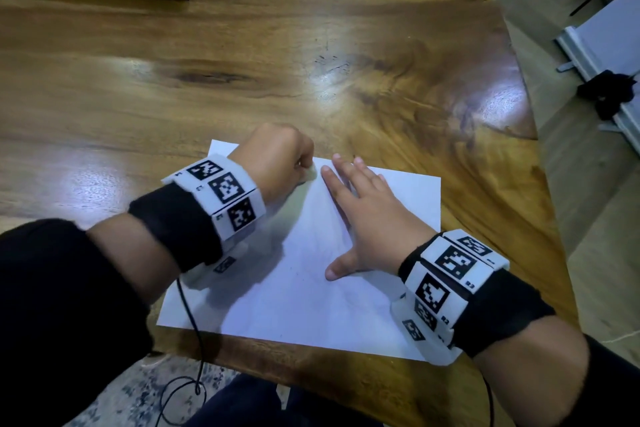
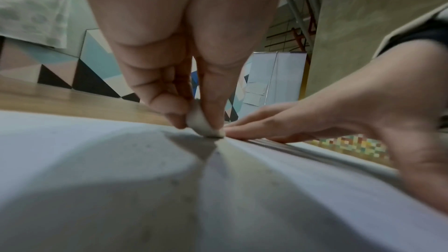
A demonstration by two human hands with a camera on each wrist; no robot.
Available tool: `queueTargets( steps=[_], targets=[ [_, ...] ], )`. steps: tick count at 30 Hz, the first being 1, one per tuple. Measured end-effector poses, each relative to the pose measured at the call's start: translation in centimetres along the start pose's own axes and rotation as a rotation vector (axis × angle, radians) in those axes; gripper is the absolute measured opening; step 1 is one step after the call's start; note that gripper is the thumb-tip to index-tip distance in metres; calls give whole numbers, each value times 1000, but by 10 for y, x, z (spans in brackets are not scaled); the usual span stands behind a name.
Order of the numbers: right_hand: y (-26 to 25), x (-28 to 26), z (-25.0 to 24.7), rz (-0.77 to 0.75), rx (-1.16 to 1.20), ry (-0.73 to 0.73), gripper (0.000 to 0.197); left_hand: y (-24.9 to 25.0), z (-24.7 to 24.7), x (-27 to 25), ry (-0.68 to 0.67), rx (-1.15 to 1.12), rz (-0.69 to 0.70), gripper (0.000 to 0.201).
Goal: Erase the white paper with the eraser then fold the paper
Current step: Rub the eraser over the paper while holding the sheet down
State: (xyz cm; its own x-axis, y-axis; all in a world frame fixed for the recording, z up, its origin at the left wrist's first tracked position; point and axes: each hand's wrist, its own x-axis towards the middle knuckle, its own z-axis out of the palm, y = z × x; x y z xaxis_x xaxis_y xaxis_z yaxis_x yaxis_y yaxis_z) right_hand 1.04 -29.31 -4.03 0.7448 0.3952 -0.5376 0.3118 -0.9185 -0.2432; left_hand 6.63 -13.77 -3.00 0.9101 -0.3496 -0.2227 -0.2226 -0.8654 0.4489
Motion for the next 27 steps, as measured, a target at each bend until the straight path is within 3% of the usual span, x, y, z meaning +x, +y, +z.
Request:
queueTargets(
  steps=[4,10,13,15,18,20,21,24,27],
  targets=[
    [0,0,1,-3,-3,5,135,-5,-5,-14,-313,76,76,8],
    [1,-2,0,-2,67,26,133,7,0,4,-52,52,48,11],
    [0,-1,0,2,74,28,133,-2,7,-20,-257,93,149,4],
    [0,-2,0,5,80,18,133,-5,4,-20,-352,87,138,6],
    [-1,-2,-2,5,70,18,133,-1,0,2,-163,32,62,12],
    [-2,-2,-2,9,64,20,133,2,2,6,-49,39,82,6],
    [-2,-2,-3,9,65,18,132,0,5,-1,-56,47,125,2],
    [-2,-3,-3,8,92,18,132,-8,15,-36,-218,58,288,16],
    [-1,-3,-1,-1,128,30,134,-14,17,-49,-287,42,286,12]
  ],
)
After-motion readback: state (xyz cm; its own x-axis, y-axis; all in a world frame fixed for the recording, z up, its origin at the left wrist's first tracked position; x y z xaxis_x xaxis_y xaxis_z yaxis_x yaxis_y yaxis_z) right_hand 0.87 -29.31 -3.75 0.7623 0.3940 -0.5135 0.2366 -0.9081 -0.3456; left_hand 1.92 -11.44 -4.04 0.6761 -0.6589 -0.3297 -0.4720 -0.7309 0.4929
